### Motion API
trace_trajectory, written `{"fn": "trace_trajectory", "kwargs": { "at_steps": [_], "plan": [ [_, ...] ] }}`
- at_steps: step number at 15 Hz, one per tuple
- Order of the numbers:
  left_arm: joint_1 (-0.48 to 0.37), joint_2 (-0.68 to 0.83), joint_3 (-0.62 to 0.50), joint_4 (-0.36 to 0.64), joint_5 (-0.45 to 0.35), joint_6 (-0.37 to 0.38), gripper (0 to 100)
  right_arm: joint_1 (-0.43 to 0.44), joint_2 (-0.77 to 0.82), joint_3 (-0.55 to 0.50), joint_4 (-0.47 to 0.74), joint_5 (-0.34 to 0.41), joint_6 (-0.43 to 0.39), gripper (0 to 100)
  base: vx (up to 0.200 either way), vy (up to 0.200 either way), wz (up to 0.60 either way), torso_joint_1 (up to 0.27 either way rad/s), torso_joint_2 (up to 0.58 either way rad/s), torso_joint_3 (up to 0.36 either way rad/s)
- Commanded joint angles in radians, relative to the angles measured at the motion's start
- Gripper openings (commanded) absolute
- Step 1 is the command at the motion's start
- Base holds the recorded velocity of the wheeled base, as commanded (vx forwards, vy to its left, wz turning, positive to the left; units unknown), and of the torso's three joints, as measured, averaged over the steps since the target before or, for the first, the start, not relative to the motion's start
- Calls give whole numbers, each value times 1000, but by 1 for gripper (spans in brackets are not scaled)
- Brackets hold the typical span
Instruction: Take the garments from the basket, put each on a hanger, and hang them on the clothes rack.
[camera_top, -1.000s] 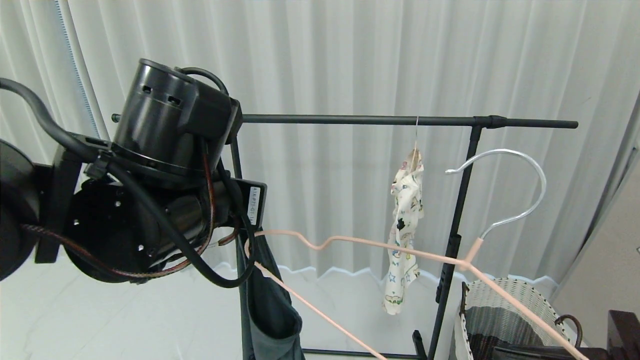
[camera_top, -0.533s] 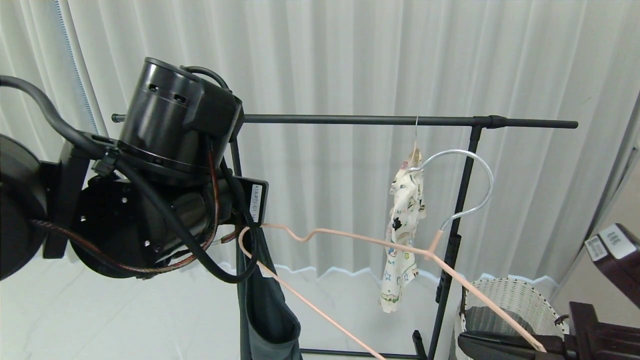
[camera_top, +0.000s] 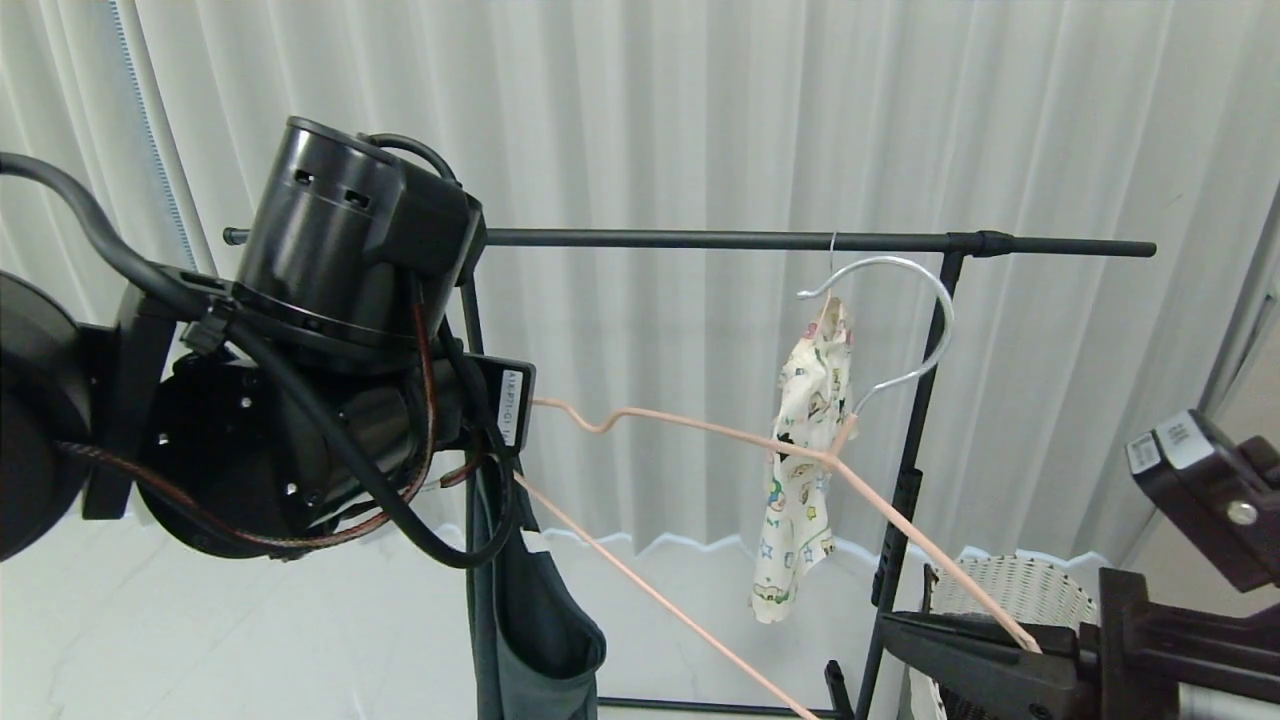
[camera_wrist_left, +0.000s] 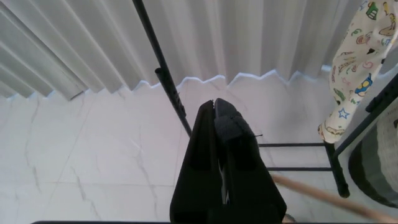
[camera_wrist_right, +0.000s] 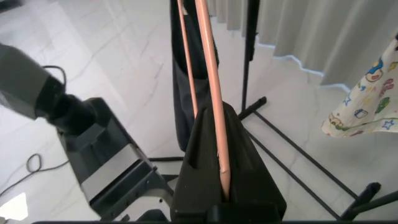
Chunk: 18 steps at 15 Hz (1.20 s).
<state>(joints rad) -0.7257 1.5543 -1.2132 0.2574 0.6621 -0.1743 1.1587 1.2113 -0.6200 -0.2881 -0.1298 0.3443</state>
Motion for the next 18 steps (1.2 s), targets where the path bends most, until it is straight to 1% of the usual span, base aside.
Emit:
{"fn": "trace_trajectory", "kwargs": {
  "at_steps": [1, 2, 5, 8, 10, 12, 16, 18],
  "plan": [
    [0, -3, 0, 0, 1, -1, 0, -11, 73, -7, -33, -31, 1, 0, 0, 0, 0, 0, 0, 0],
    [0, -8, 0, 0, 1, -1, 0, -13, 96, -10, -52, -44, 1, 0, 0, 0, 0, 0, 0, 0],
    [0, -10, 1, 0, 1, -1, 0, -14, 149, -32, -95, -47, -1, 0, 0, 0, 0, 0, 0, 0],
    [-1, -11, 0, 0, 1, -2, 0, -14, 197, -55, -105, -48, -1, 0, 0, 0, 0, 0, 0, 0],
    [-12, -33, 1, 0, 1, -2, 0, -14, 257, -75, -129, -67, 1, 0, 0, 0, 0, 0, 0, 0],
    [-44, -52, 1, 0, 1, -19, 0, -14, 300, -104, -135, -67, 2, 0, 0, 0, 0, 0, 0, 0],
    [-158, -92, 1, 0, 1, -90, 0, -13, 373, -167, -134, -67, 5, 0, 0, 0, 0, 0, 0, 0],
    [-204, -100, 0, 0, -1, -111, 0, -10, 396, -188, -134, -67, 7, 0, 0, 0, 0, 0, 0, 0]
  ]
}}
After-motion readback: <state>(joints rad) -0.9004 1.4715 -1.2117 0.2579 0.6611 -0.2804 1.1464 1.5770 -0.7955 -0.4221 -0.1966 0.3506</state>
